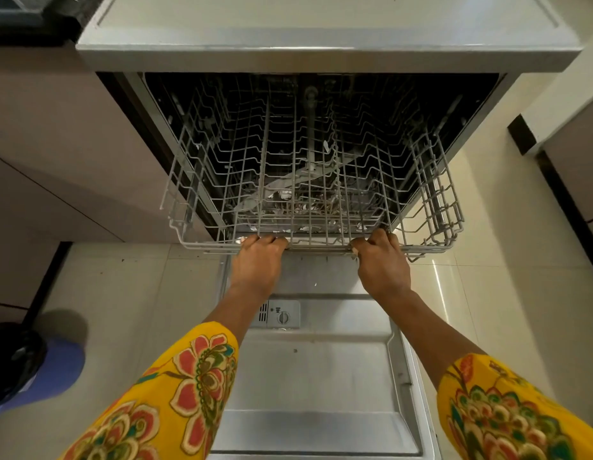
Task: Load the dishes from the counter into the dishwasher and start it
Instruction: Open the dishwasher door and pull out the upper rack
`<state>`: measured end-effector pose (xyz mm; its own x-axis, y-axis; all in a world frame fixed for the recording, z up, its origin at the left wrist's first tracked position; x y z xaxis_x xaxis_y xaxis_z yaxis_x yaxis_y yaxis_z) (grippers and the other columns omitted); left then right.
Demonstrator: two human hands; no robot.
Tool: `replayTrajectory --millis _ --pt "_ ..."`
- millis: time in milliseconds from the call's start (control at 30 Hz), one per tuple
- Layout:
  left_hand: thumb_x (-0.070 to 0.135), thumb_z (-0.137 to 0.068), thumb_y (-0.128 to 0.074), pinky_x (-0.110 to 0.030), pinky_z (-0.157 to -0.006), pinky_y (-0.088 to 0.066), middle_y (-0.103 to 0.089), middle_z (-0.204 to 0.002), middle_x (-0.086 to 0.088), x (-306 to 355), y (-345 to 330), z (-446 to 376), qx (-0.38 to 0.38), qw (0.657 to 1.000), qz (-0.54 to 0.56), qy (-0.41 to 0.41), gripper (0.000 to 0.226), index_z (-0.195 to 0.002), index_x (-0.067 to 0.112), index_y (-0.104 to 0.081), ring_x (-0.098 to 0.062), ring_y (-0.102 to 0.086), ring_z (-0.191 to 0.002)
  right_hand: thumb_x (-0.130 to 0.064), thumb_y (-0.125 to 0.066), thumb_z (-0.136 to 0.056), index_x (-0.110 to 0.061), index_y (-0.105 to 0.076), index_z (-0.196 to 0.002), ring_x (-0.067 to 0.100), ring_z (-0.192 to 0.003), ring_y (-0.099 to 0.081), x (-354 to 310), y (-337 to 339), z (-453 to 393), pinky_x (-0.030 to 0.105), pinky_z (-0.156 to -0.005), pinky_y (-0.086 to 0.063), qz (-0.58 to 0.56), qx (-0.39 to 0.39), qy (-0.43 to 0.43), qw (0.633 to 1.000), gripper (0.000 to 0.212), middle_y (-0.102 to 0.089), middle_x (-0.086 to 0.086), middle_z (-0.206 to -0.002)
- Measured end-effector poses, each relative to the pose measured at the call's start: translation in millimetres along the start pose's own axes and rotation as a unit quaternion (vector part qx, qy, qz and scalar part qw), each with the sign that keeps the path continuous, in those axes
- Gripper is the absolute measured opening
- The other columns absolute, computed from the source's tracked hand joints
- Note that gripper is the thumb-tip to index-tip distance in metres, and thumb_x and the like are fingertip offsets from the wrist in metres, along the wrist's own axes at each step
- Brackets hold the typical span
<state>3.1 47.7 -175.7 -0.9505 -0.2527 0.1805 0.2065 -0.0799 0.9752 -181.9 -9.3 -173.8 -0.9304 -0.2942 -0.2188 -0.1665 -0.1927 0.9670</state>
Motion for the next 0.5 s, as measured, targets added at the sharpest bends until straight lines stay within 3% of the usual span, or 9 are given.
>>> replayTrajectory --millis 133,500 --pt "0.001 -0.095 -0.037 -0.037 -0.087 -0.048 -0.060 -0.124 -0.004 -1.4 -0.7 7.1 0.002 1.000 0.004 0.007 0.043 -0.130 0.017 -0.053 -0.026 -0.046 -0.116 -0.006 -0.045 -0.094 -0.016 -0.060 -0.124 0.031 -0.117 -0.040 0.0 -1.7 7.0 0.041 -0.093 -0.042 -0.003 0.002 0.000 1.000 0.035 -0.047 0.012 -0.127" --pt "0.002 -0.095 -0.037 -0.034 -0.087 -0.048 -0.060 -0.124 -0.001 -3.0 -5.5 24.0 -0.005 1.000 0.011 0.011 0.043 -0.132 0.020 -0.051 -0.024 -0.043 -0.119 -0.006 -0.046 -0.093 -0.014 -0.061 -0.122 0.030 -0.107 -0.045 -1.5 -4.3 24.5 0.038 -0.091 -0.042 -0.004 0.018 0.011 1.000 0.034 -0.050 0.012 -0.111"
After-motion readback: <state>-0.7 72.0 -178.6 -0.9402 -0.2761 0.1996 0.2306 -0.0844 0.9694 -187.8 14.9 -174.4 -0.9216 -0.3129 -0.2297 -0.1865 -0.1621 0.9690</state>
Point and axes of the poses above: each hand's wrist, its own z-axis away from the middle knuckle, its own y-axis out of the back of the hand, x = y × z, the point moved 6 cm from there along -z, towards the middle knuckle
